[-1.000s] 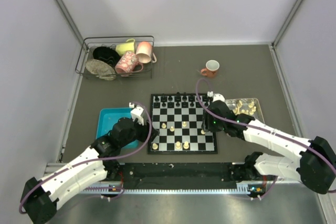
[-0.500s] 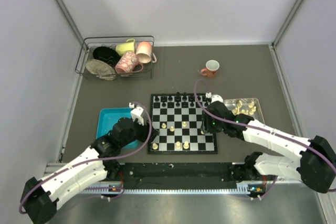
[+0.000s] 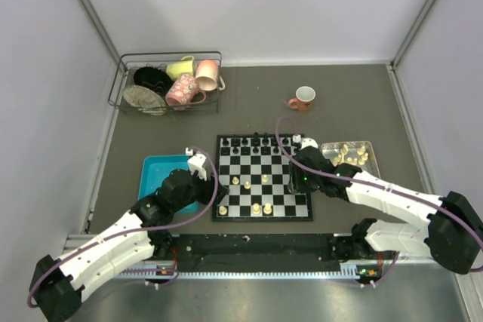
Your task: Set up the chess pieces on the board
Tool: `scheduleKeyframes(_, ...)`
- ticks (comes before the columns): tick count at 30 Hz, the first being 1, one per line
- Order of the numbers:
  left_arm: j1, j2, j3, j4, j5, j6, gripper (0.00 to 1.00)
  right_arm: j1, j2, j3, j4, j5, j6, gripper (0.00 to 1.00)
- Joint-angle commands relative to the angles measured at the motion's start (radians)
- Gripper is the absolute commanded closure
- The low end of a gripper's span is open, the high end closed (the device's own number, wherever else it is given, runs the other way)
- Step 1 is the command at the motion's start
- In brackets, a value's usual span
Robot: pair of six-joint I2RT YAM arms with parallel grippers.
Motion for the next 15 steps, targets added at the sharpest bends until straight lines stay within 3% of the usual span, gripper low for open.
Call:
scheduleKeyframes(1,-0.006,-0.016,-0.008,0.058,0.006,0.007,0.37,0.026,0.024,0.049,0.0,-0.009,-0.007,0.64)
scheduleKeyframes(15,-0.004,-0.018,-0.01,0.061,0.011,0.009,0.37,0.033,0.023,0.048,-0.001,-0.008,-0.013,0.81)
